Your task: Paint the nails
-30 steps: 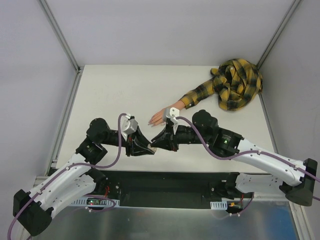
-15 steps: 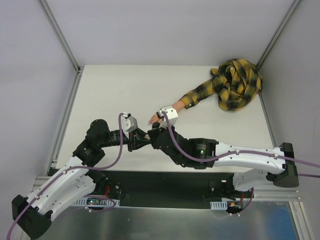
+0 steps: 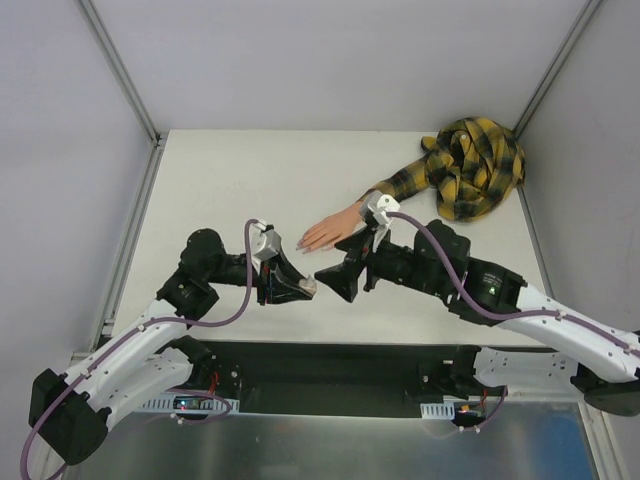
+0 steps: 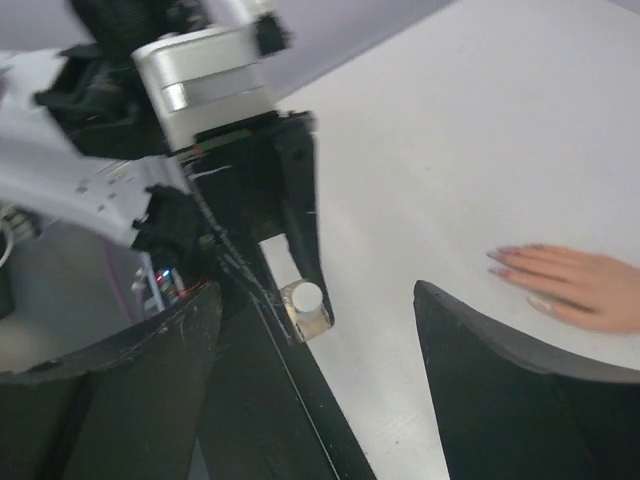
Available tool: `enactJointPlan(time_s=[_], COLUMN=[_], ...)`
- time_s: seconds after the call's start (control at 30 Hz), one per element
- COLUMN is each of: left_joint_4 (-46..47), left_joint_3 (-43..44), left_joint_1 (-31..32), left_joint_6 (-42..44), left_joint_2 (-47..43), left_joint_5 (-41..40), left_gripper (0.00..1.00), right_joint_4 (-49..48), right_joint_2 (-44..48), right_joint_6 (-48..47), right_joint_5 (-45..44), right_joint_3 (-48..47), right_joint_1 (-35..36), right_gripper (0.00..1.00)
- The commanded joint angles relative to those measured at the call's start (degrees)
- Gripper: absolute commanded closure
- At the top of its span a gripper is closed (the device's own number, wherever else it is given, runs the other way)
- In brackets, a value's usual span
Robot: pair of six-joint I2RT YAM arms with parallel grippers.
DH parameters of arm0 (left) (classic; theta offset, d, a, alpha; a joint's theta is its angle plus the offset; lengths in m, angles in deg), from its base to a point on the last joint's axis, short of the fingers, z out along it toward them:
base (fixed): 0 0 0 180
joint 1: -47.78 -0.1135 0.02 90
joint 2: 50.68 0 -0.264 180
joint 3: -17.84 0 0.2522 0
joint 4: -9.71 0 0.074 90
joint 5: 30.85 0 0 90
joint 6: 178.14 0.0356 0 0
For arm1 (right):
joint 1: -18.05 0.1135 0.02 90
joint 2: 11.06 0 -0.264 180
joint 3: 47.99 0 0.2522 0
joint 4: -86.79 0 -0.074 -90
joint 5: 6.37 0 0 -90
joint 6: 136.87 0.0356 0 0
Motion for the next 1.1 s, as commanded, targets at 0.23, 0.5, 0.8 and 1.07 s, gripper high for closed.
enactJointPlan(time_s=[0.23, 0.5, 0.8, 1.07], left_joint_4=[19.41, 20.38, 20.82, 11.18], left_joint_3=[0.29, 0.02, -0.24, 0.2], left_joint_1=[-0.32, -0.23, -0.23, -2.6], left_joint_6=[-14.14, -15.2, -14.94, -6.69], left_joint_2=[1.65, 1.83, 0.34, -3.7], left_joint_5=[16.54, 17.06, 15.66, 2.94], left_gripper=[1.0, 1.0, 1.0, 1.0], right_joint_4=[-17.81, -23.2, -23.11, -25.74], right_joint_2=[-1.21, -4.99, -7.45, -7.54], right_joint_6=[-10.91, -8.08, -6.33, -0.09], right_joint_5=[43.66, 47.46, 48.86, 37.9], right_joint_3=[7.83, 7.92, 7.13, 11.43], right_joint_1=[-7.62, -7.97, -8.76, -7.89], right_gripper=[0.26, 0.35, 0.76, 1.0])
